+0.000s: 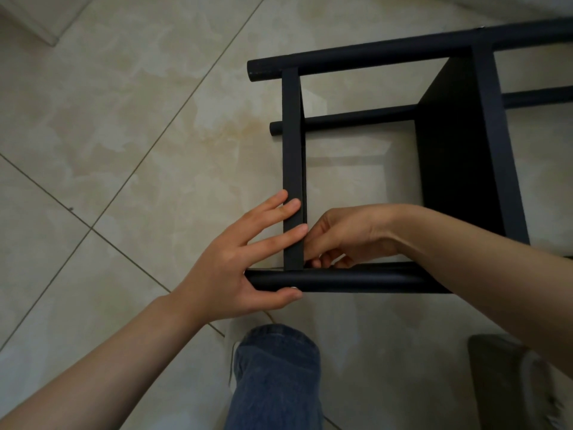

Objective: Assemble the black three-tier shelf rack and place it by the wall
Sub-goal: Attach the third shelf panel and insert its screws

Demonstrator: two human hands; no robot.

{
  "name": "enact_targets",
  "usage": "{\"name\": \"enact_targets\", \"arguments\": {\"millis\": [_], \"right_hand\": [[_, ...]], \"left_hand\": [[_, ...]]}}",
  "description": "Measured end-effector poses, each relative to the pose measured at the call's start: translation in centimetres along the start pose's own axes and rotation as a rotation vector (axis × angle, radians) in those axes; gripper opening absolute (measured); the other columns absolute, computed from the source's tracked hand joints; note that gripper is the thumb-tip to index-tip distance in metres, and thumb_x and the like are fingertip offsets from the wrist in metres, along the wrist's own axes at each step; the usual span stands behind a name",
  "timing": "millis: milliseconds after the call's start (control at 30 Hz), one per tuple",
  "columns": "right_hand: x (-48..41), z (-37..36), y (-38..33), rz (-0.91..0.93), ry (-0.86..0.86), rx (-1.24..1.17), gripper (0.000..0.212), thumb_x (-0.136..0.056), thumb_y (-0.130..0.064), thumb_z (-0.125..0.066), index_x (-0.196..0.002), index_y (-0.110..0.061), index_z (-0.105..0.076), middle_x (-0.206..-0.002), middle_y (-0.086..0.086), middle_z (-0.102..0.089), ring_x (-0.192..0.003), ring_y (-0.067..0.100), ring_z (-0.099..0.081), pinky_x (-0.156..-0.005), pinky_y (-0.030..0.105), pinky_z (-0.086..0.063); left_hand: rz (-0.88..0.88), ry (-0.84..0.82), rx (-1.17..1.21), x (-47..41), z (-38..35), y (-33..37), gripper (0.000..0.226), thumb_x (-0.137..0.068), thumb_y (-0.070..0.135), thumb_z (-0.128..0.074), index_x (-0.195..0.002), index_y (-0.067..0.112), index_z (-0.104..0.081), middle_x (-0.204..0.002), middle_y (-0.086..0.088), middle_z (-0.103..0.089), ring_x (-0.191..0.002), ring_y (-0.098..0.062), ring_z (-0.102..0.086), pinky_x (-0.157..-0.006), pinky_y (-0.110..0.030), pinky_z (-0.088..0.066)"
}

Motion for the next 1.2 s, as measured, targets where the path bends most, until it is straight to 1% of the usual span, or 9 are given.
{"name": "enact_targets", "arguments": {"millis": [200,333,400,500,600,800,900,1000,1200], "right_hand": [[-0.36,-0.30,-0.07,0.011,0.023,-0.007,0.025,-0.094,-0.019,-0.064,-0.069,-0.020,-0.070,-0.072,-0.004,-0.064,-0.071,0.011,-0.054,-0.079,0.031,-0.042],[0.11,-0.09,-0.16,0.031,0.009,0.004,0.027,-0.092,-0.021,-0.066,-0.067,-0.022,-0.073,-0.073,-0.003,-0.065,-0.074,0.012,-0.055,-0.080,0.032,-0.041],[0.41,0.08,-0.15,0.041,0.000,0.018,0.030,-0.091,-0.023,-0.067,-0.063,-0.025,-0.074,-0.071,-0.005,-0.065,-0.073,0.010,-0.056,-0.079,0.030,-0.041],[0.45,0.16,-0.11,0.040,-0.001,0.032,0.030,-0.092,-0.025,-0.067,-0.063,-0.026,-0.075,-0.070,-0.006,-0.065,-0.071,0.008,-0.057,-0.076,0.027,-0.042],[0.33,0.09,-0.10,0.036,-0.003,0.019,0.024,-0.092,-0.023,-0.067,-0.070,-0.022,-0.076,-0.073,-0.003,-0.066,-0.077,0.012,-0.057,-0.080,0.029,-0.043],[0.21,0.06,-0.07,0.042,0.000,-0.025,0.020,-0.092,-0.019,-0.068,-0.075,-0.023,-0.078,-0.080,-0.001,-0.067,-0.087,0.019,-0.055,-0.084,0.031,-0.044],[0.23,0.14,-0.16,0.056,0.000,-0.018,0.023,-0.092,-0.017,-0.067,-0.072,-0.024,-0.078,-0.082,-0.001,-0.066,-0.087,0.017,-0.054,-0.082,0.030,-0.043],[0.17,0.13,-0.09,0.051,-0.006,-0.042,0.024,-0.092,-0.016,-0.067,-0.071,-0.024,-0.078,-0.082,-0.001,-0.067,-0.090,0.019,-0.054,-0.084,0.030,-0.045],[0.13,-0.12,0.00,0.044,-0.034,-0.115,0.020,-0.092,-0.013,-0.065,-0.077,-0.019,-0.077,-0.088,0.001,-0.067,-0.095,0.021,-0.053,-0.083,0.029,-0.049]], "left_hand": [[-0.003,-0.003,-0.004,-0.04,0.00,0.02,0.067,-0.084,0.037,-0.078,-0.135,0.001,-0.056,-0.151,-0.019,-0.044,-0.150,-0.033,-0.032,-0.121,-0.042,-0.032],[-0.002,-0.002,-0.003,0.03,0.03,0.03,0.066,-0.085,0.038,-0.077,-0.136,0.002,-0.055,-0.152,-0.018,-0.044,-0.151,-0.032,-0.031,-0.121,-0.042,-0.031],[-0.003,0.001,-0.003,0.03,0.00,0.05,0.067,-0.085,0.038,-0.077,-0.136,0.002,-0.055,-0.152,-0.018,-0.044,-0.151,-0.032,-0.032,-0.121,-0.042,-0.032],[-0.006,0.006,-0.001,0.02,0.00,0.02,0.066,-0.085,0.038,-0.078,-0.136,0.003,-0.055,-0.152,-0.018,-0.044,-0.151,-0.032,-0.032,-0.121,-0.042,-0.032],[-0.007,0.007,0.001,0.06,-0.06,-0.03,0.066,-0.084,0.038,-0.078,-0.136,0.003,-0.056,-0.152,-0.018,-0.044,-0.151,-0.032,-0.032,-0.121,-0.042,-0.032],[-0.005,-0.001,0.000,0.05,-0.04,-0.13,0.067,-0.084,0.038,-0.079,-0.136,0.002,-0.055,-0.152,-0.018,-0.044,-0.151,-0.031,-0.031,-0.121,-0.041,-0.031],[-0.007,0.003,-0.002,0.05,-0.05,-0.10,0.067,-0.084,0.037,-0.079,-0.136,0.002,-0.056,-0.152,-0.019,-0.044,-0.151,-0.031,-0.031,-0.121,-0.041,-0.031],[-0.008,0.004,-0.001,0.06,-0.05,-0.07,0.067,-0.084,0.037,-0.079,-0.136,0.001,-0.056,-0.151,-0.019,-0.044,-0.151,-0.032,-0.032,-0.121,-0.041,-0.032],[-0.005,0.005,0.005,0.00,-0.03,-0.09,0.067,-0.084,0.037,-0.079,-0.136,0.003,-0.055,-0.152,-0.019,-0.044,-0.151,-0.032,-0.032,-0.121,-0.043,-0.032]]}}
Point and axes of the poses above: each hand's wrist, its own x-axis away from the middle knuckle, its own z-axis out of the back of the hand, y = z × x, the point moved 6 cm from there along -x, towards the middle knuckle
